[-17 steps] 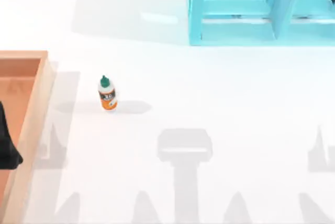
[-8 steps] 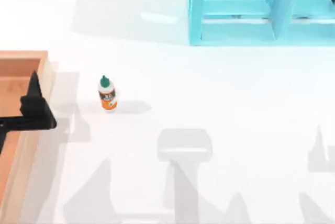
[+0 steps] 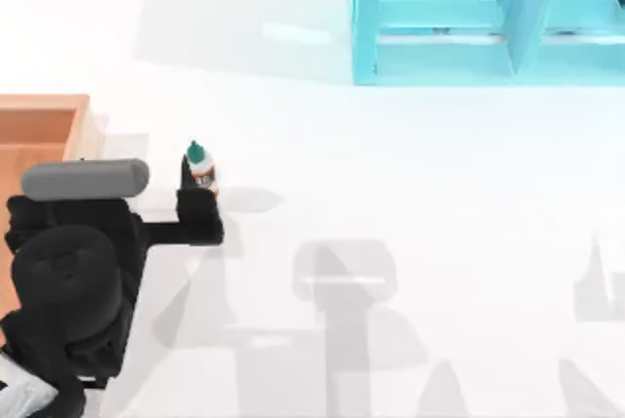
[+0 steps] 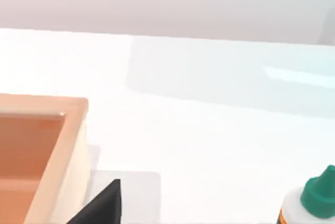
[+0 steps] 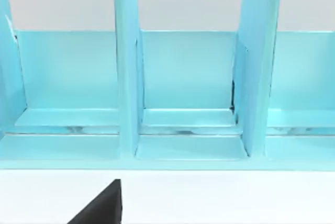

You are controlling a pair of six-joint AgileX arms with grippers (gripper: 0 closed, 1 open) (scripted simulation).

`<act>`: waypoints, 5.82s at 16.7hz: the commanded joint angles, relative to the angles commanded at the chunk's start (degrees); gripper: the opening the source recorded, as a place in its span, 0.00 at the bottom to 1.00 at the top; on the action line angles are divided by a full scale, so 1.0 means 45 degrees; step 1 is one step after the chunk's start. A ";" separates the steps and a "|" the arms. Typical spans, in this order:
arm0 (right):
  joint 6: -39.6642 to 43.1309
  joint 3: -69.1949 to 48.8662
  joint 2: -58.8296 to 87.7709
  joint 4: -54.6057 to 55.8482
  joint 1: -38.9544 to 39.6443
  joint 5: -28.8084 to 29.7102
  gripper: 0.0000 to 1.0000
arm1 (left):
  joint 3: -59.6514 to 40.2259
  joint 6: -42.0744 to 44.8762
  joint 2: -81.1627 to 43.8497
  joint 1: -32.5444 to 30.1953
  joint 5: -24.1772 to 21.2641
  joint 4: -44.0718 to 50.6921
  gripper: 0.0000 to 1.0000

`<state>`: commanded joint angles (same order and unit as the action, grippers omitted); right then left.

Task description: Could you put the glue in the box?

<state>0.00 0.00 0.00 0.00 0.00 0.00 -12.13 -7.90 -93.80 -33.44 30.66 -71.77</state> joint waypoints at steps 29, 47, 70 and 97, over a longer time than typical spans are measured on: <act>0.0000 0.0000 0.0000 0.0000 0.0000 0.0000 1.00 | -0.5183 0.0236 -0.8831 0.0404 -0.0549 -0.3015 1.00; 0.0000 0.0000 0.0000 0.0000 0.0000 0.0000 1.00 | -0.5183 0.0236 -0.8831 0.0404 -0.0549 -0.3015 0.00; 0.0000 0.0000 0.0000 0.0000 0.0000 0.0000 1.00 | -0.4904 0.0286 -0.2677 0.0405 -0.0478 0.2845 0.00; 0.0000 0.0000 0.0000 0.0000 0.0000 0.0000 1.00 | -1.2298 2.5164 -0.2251 1.4795 -1.7031 2.2938 0.00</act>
<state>0.00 0.00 0.00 0.00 0.00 0.00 -67.47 105.34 -103.93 33.14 -45.98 31.46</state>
